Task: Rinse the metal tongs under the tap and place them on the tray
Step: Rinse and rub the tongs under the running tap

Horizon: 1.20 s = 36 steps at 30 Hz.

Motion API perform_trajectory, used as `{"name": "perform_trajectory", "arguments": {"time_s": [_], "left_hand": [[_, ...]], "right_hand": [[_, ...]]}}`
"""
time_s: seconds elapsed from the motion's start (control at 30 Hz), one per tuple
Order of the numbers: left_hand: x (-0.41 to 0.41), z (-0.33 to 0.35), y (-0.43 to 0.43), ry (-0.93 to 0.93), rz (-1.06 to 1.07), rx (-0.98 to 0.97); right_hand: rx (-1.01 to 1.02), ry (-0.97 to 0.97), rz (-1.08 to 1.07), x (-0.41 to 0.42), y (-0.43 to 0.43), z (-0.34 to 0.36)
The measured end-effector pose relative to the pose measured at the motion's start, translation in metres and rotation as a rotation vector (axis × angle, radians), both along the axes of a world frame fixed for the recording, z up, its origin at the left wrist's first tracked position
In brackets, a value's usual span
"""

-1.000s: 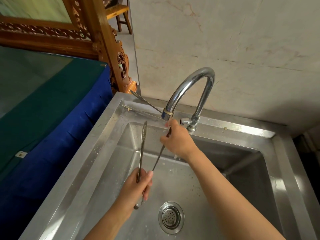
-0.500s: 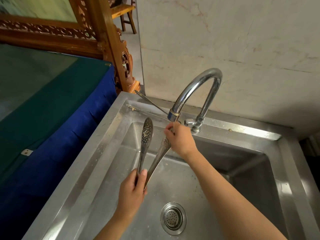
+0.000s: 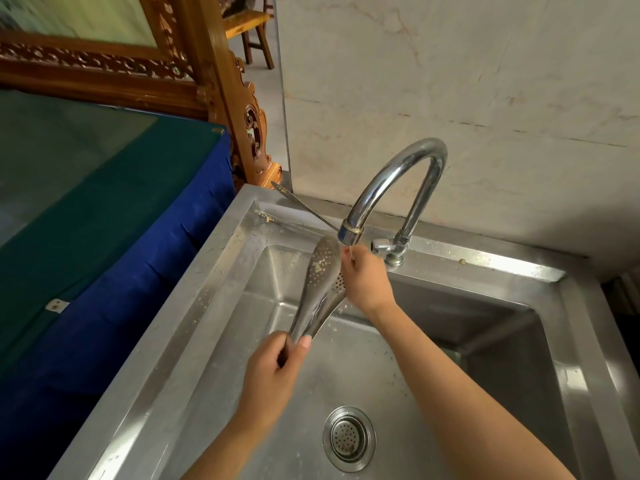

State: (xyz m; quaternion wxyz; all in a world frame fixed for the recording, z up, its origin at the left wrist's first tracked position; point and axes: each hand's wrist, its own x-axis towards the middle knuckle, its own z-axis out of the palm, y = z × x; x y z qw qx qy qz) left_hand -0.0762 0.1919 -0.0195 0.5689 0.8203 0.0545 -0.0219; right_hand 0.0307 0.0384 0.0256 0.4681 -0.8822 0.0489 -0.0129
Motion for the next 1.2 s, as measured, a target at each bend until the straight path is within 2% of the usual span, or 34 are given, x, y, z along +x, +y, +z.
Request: {"name": "perform_trajectory", "arguments": {"time_s": [0.1,0.17,0.23,0.27,0.37,0.4,0.43,0.5,0.57,0.6,0.73,0.9,1.03,1.1,1.2], "left_hand": [[0.0,0.014,0.002,0.174,-0.253,-0.264],[-0.005,0.019,0.0,0.174,-0.365,-0.278],[-0.011,0.021,-0.003,0.122,-0.346,-0.245],[-0.013,0.021,-0.004,0.104,-0.32,-0.236],[-0.016,0.019,-0.003,0.092,-0.252,-0.217],[-0.015,0.019,0.0,0.106,-0.215,-0.216],[-0.013,0.018,0.002,0.123,-0.173,-0.21],[-0.009,0.015,0.005,0.146,-0.126,-0.176],[-0.005,0.013,0.005,0.151,-0.128,-0.145],[-0.004,0.013,0.003,0.152,-0.136,-0.141],[-0.007,0.014,-0.002,0.136,-0.174,-0.149],[-0.01,0.02,0.002,0.091,-0.215,-0.189],[-0.011,0.019,0.003,0.098,-0.243,-0.169],[-0.012,0.018,0.004,0.092,-0.234,-0.165],[-0.011,0.017,0.008,0.081,-0.222,-0.15]], "right_hand": [[0.046,-0.012,-0.114,0.006,-0.004,-0.005],[0.232,0.093,-0.188,0.011,-0.008,-0.007],[0.458,0.212,-0.245,0.01,-0.011,-0.005],[0.477,0.226,-0.218,0.008,-0.013,-0.004],[0.068,0.102,-0.059,0.002,-0.028,-0.008],[0.007,0.048,-0.068,0.001,-0.034,-0.007],[0.035,0.019,-0.079,0.0,-0.04,-0.006],[0.259,-0.012,-0.051,-0.006,-0.045,0.001],[0.479,-0.014,0.042,-0.013,-0.043,0.008],[0.518,-0.003,0.104,-0.015,-0.039,0.01],[0.36,0.059,0.339,-0.015,-0.02,0.017],[0.45,-0.001,0.235,-0.012,-0.014,0.018],[0.414,-0.049,0.079,-0.011,-0.012,0.023],[0.421,0.001,0.181,-0.013,-0.016,0.026],[0.566,0.134,0.394,-0.014,-0.021,0.027]]}}
